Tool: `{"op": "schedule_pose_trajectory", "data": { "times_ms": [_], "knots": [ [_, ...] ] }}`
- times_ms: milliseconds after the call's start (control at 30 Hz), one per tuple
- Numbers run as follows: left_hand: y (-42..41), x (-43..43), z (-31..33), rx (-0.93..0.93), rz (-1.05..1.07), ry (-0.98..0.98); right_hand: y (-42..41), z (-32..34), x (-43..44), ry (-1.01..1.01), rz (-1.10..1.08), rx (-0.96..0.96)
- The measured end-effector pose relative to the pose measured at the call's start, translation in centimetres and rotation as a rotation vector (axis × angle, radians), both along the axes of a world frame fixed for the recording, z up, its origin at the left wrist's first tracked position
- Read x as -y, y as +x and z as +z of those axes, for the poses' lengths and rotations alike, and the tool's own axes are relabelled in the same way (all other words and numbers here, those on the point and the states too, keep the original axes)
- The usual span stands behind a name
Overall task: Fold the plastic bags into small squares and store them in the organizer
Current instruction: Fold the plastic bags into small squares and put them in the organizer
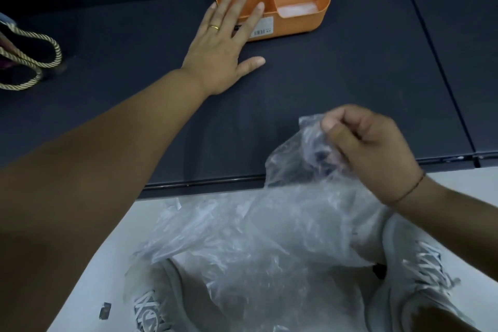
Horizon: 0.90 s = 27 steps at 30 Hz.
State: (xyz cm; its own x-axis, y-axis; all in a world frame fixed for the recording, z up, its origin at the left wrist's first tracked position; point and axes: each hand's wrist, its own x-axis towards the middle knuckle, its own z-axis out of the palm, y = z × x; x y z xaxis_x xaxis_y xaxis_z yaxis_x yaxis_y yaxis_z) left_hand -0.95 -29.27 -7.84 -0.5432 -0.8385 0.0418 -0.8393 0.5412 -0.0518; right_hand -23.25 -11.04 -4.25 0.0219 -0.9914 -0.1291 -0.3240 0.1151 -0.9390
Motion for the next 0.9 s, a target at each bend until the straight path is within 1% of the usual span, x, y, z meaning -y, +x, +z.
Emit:
{"op": "schedule_pose_trajectory", "data": {
  "times_ms": [67,100,133,167,200,233,267,300,333,367,433,500,567,633,700,767,800,833,900],
  "knots": [
    [-0.1,-0.4,0.7,-0.043,0.025,0.048,-0.5,0.4,2.4,-0.008,-0.068,0.031],
    [-0.4,-1.1,1.3,-0.099,0.033,0.085,-0.8,0.3,3.5,-0.007,-0.087,0.042],
    [-0.9,-2.0,1.8,-0.198,0.035,0.140,-1.0,0.1,4.5,-0.002,-0.098,0.060],
    [-1.6,-3.3,2.4,-0.341,0.032,0.239,-1.2,-0.1,5.4,0.003,-0.098,0.079],
    [-2.4,-4.9,3.1,-0.510,0.047,0.396,-1.4,-0.5,6.2,0.009,-0.097,0.095],
    [-3.2,-6.6,3.9,-0.679,0.095,0.604,-1.5,-0.8,6.9,0.011,-0.098,0.108],
    [-3.7,-8.1,4.4,-0.801,0.167,0.815,-1.6,-1.1,7.4,0.010,-0.103,0.120],
    [-4.0,-9.4,4.6,-0.870,0.239,0.978,-1.6,-1.4,7.8,0.014,-0.103,0.131],
    [-4.0,-10.2,4.1,-0.915,0.285,1.074,-1.6,-1.7,8.1,0.020,-0.098,0.133],
    [-3.8,-10.7,3.8,-0.975,0.326,1.116,-1.7,-2.1,8.4,0.030,-0.090,0.122],
    [-3.1,-11.1,3.2,-1.134,0.471,1.125,-1.8,-2.7,8.7,0.054,-0.091,0.059],
    [-2.2,-11.2,2.7,-1.281,0.645,1.076,-2.2,-2.8,8.7,0.042,-0.132,-0.043],
    [-1.4,-11.2,2.2,-1.373,0.767,1.029,-2.6,-1.9,8.2,-0.050,-0.185,-0.115],
    [-0.8,-11.3,2.0,-1.467,0.840,1.009,-2.8,-0.5,6.7,-0.137,-0.158,-0.108],
    [-0.6,-11.4,2.2,-1.523,0.900,0.994,-2.7,0.4,4.5,-0.200,-0.007,-0.095],
    [-0.5,-11.5,2.3,-1.541,0.928,0.982,-1.9,0.6,2.8,-0.225,0.175,-0.159],
    [-0.4,-11.6,2.4,-1.545,0.929,0.981,-1.6,0.3,2.3,-0.231,0.226,-0.188],
    [-0.5,-11.7,2.5,-1.544,0.933,0.984,-1.2,0.0,2.1,-0.241,0.233,-0.189],
    [-0.5,-12.0,2.5,-1.535,0.939,0.984,-0.7,-0.4,2.5,-0.248,0.159,-0.125]
  ]
}}
